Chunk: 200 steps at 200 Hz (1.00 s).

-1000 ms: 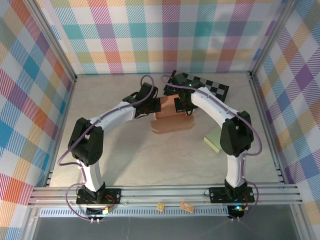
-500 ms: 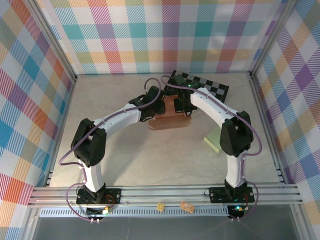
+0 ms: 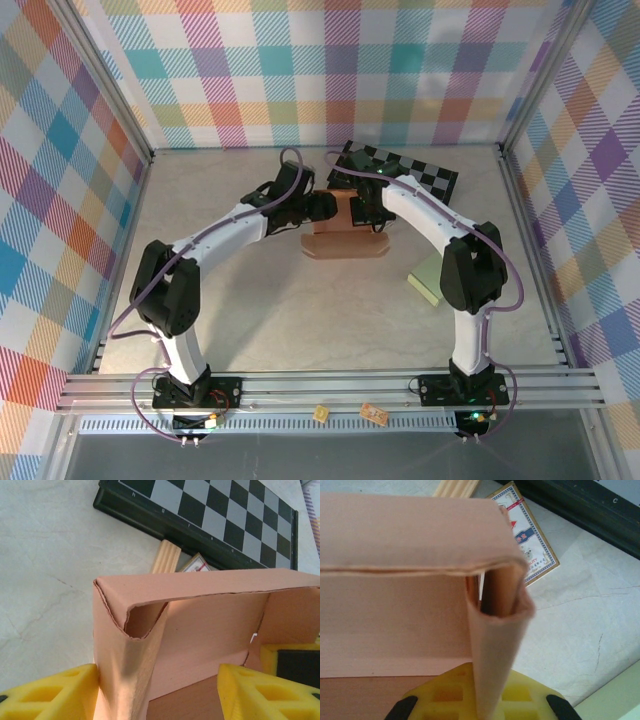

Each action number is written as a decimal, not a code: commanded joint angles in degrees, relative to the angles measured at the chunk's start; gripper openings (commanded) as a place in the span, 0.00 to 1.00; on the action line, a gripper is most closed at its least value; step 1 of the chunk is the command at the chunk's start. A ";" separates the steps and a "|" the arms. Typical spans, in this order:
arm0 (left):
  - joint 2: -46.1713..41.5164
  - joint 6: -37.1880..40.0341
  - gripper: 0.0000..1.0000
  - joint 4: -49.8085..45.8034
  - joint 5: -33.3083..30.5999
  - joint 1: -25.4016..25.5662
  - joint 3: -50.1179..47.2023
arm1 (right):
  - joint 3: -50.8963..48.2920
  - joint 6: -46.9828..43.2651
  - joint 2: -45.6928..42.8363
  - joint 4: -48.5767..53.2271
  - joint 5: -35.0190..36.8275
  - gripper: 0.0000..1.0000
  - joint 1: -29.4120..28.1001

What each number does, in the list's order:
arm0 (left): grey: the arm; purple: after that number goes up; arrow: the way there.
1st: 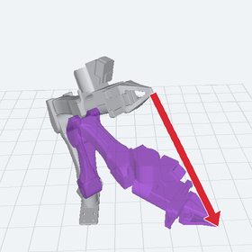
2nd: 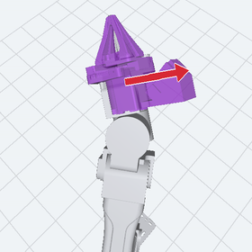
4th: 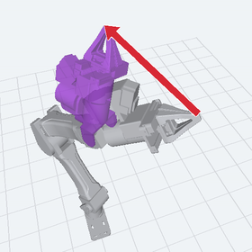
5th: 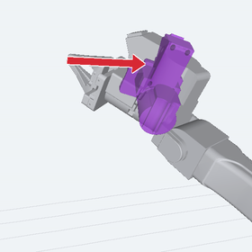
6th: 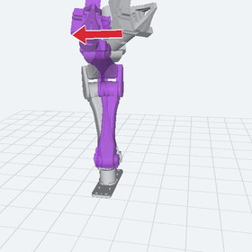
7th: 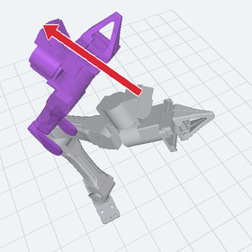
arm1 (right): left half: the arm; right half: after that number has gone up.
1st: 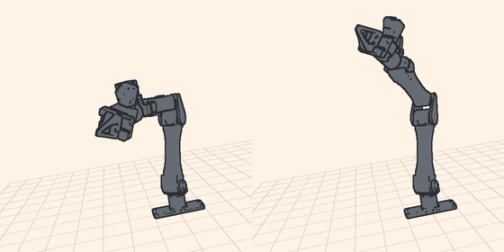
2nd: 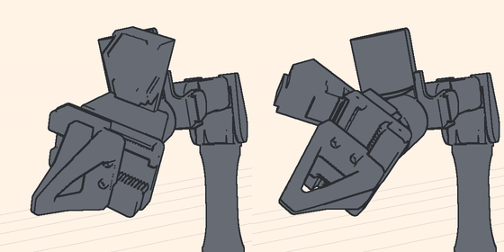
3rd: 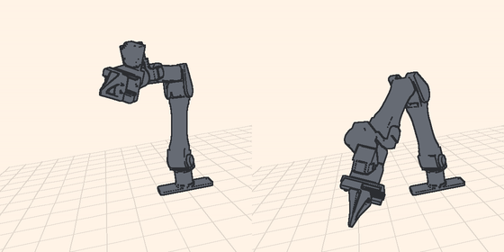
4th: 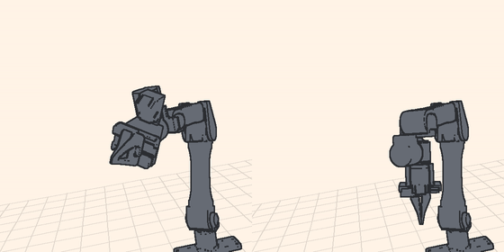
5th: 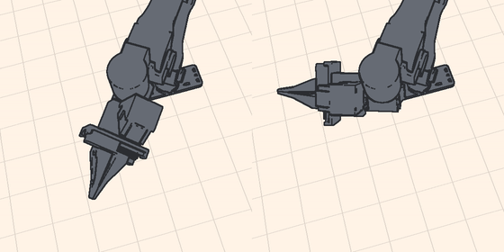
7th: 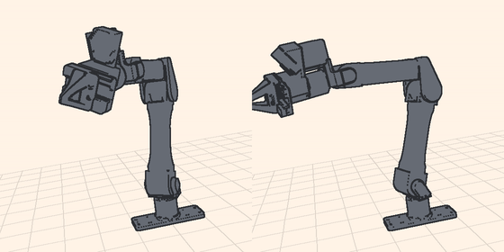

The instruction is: Fold the paper box

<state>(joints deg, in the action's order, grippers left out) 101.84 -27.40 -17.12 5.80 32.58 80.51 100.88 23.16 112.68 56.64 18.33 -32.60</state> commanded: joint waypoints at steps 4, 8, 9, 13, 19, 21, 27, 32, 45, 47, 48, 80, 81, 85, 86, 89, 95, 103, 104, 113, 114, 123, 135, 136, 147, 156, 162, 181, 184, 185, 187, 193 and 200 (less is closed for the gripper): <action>-4.13 1.62 0.62 5.53 7.83 -1.51 -2.24 | -0.59 -0.04 -1.15 0.45 -2.55 0.00 -0.89; -4.22 1.72 0.62 6.12 8.99 -1.75 -2.47 | -0.68 0.04 -1.14 0.41 -2.66 0.00 -0.82; -4.30 1.82 0.62 6.26 9.24 -1.83 -2.51 | -0.68 0.04 -1.14 0.40 -2.67 0.00 -0.81; -4.46 2.09 0.62 6.71 10.28 -2.10 -2.58 | -0.69 0.05 -1.19 0.40 -2.75 0.00 -0.83; -4.51 2.45 0.62 6.88 11.72 -2.38 -2.44 | -0.77 0.04 -1.24 0.41 -2.85 0.00 -0.88; -4.47 2.66 0.62 6.81 12.11 -2.46 -2.41 | -0.71 0.04 -1.24 0.44 -2.86 0.00 -0.88; -4.41 3.19 0.62 6.92 13.33 -2.73 -2.37 | -0.71 0.05 -1.23 0.44 -2.86 0.00 -0.86; -4.38 3.47 0.62 7.01 14.28 -3.00 -2.42 | -0.69 -0.01 -1.24 0.49 -2.86 0.00 -0.80; -4.62 3.75 0.59 7.28 16.09 -3.76 -2.92 | -0.69 0.02 -1.41 0.49 -2.95 0.00 -0.84; -4.68 3.82 0.59 7.24 16.26 -3.86 -3.08 | -0.69 -0.03 -1.35 0.49 -2.95 0.00 -0.81; -4.66 3.88 0.59 7.21 16.30 -3.89 -3.08 | -0.69 -0.03 -1.38 0.49 -2.95 0.00 -0.80; -5.16 5.09 0.51 7.02 19.18 -6.37 -5.13 | -0.77 0.04 -1.59 0.65 -3.42 0.00 -0.80; -5.16 5.13 0.50 7.06 19.39 -6.42 -5.16 | -0.82 0.04 -1.55 0.61 -3.40 0.00 -0.80; -5.09 5.22 0.49 7.19 19.85 -6.59 -5.19 | -0.90 0.00 -1.67 0.58 -3.47 0.00 -0.80; -5.08 5.32 0.49 7.19 19.95 -6.62 -5.27 | -0.93 0.02 -1.67 0.53 -3.47 0.00 -0.80; -4.96 5.56 0.49 7.07 20.15 -6.69 -5.29 | -1.06 0.04 -1.71 0.49 -3.55 0.00 -0.80; -4.59 6.25 0.47 6.35 20.35 -6.74 -5.05 | -1.08 0.00 -1.76 0.43 -3.56 0.00 -0.80; -3.98 7.04 0.45 5.48 20.54 -6.74 -4.38 | -1.17 0.04 -1.76 0.40 -3.64 0.00 -0.80; -3.87 7.15 0.45 5.41 20.59 -6.74 -4.39 | -1.15 0.04 -1.76 0.40 -3.64 0.00 -0.80; -3.18 7.60 0.43 5.01 20.51 -6.74 -3.85 | -1.13 0.05 -1.85 0.46 -3.79 0.00 -0.80; -3.16 7.66 0.43 5.00 20.49 -6.74 -3.82 | -1.17 0.05 -1.85 0.39 -3.81 0.00 -0.80; -2.68 7.71 0.40 5.14 19.99 -6.74 -3.79 | -1.17 0.02 -1.94 0.23 -3.91 0.00 -0.80; -2.27 7.86 0.36 5.55 19.19 -6.77 -3.74 | -1.30 -0.04 -2.12 0.06 -4.08 0.00 -0.80; -2.18 7.83 0.36 5.58 19.13 -6.75 -3.76 | -1.30 -0.04 -2.16 0.10 -4.09 0.00 -0.80; -1.82 7.75 0.24 6.12 18.83 -6.74 -3.50 | -1.45 -0.04 -2.20 0.11 -4.18 0.00 -0.80; -1.29 7.71 0.15 6.25 18.85 -6.65 -3.10 | -1.71 -0.04 -2.46 -0.09 -4.18 0.00 -0.80; -0.86 7.80 0.14 5.92 18.74 -6.56 -2.59 | -1.95 0.01 -2.60 -0.20 -4.20 0.00 -0.80; 0.01 7.80 0.14 5.88 18.54 -6.15 -1.80 | -2.27 -0.03 -3.00 -0.41 -4.49 0.00 -0.79; 0.12 7.93 0.14 5.92 18.47 -6.06 -1.73 | -2.27 -0.06 -3.00 -0.41 -4.52 0.00 -0.78; 0.12 7.91 0.14 5.94 18.46 -6.00 -1.70 | -2.27 -0.10 -3.00 -0.40 -4.53 0.00 -0.79; 0.20 7.89 0.14 5.94 18.46 -5.96 -1.68 | -2.27 -0.06 -3.00 -0.42 -4.59 0.00 -0.80; 0.35 8.05 0.14 5.80 17.91 -5.72 -1.56 | -2.27 -0.05 -3.08 -0.43 -4.61 0.00 -0.79; 0.51 8.35 0.13 5.47 17.40 -5.40 -1.37 | -2.34 -0.16 -3.17 -0.47 -4.53 0.00 -0.80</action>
<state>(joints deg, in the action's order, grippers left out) 101.58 -20.05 -13.39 21.30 25.41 76.14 98.98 23.18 111.55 56.97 16.47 -32.42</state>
